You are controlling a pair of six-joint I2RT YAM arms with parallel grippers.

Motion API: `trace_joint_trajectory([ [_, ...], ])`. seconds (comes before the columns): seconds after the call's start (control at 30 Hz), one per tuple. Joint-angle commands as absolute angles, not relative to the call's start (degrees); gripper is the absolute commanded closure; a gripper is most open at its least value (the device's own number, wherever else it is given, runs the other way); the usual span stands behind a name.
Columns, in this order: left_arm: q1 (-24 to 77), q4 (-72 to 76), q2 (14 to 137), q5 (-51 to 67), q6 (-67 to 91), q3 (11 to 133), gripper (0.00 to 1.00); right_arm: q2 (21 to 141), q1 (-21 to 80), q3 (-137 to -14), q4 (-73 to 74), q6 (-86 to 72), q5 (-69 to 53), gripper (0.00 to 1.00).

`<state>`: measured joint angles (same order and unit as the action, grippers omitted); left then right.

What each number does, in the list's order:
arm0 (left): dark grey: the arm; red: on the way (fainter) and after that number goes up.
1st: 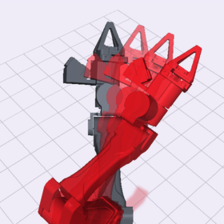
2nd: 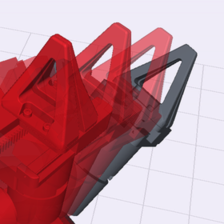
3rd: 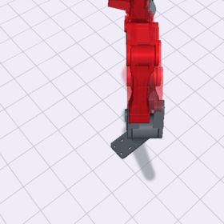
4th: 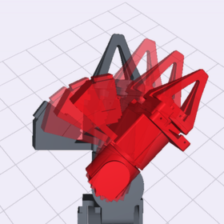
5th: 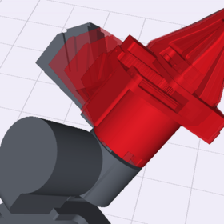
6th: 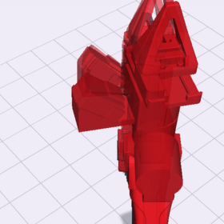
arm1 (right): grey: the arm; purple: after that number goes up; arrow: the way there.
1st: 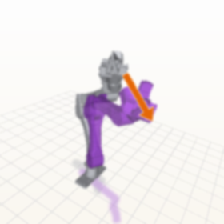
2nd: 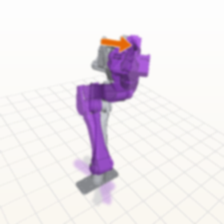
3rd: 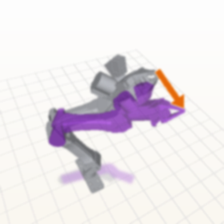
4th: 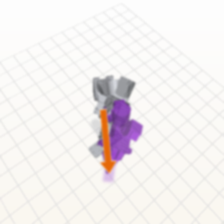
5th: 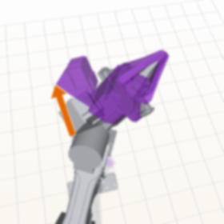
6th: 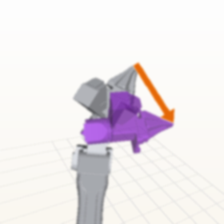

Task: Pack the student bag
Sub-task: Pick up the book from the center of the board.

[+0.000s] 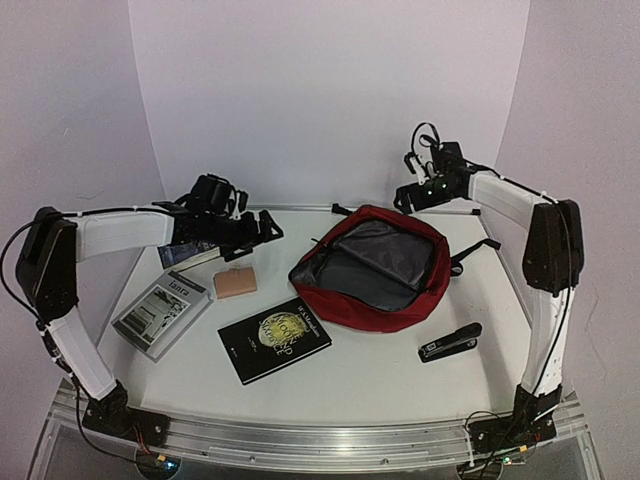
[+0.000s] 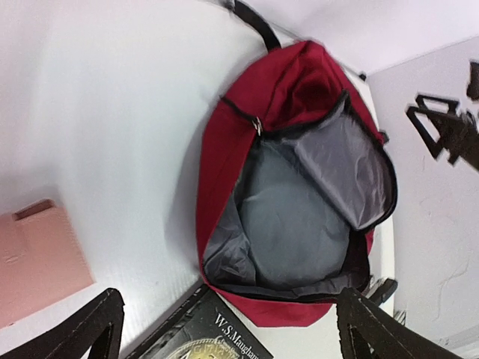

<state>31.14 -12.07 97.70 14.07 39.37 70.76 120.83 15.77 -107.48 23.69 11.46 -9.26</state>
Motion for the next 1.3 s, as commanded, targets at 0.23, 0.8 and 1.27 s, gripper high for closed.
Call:
trace_joint_trajectory([
  [0.23,26.4,-27.0,80.6,0.7,43.8,57.6,0.00,108.3,19.4,-98.6,29.0,2.3,-24.4,0.02],
  [0.8,-0.3,-31.9,74.2,4.4,38.8,48.2,0.00,105.0,34.0,-82.8,30.7,4.5,-34.9,0.02],
  [1.27,-10.9,-27.9,82.5,10.8,33.5,46.5,0.00,107.7,40.8,-82.2,30.7,6.5,-38.1,0.02],
])
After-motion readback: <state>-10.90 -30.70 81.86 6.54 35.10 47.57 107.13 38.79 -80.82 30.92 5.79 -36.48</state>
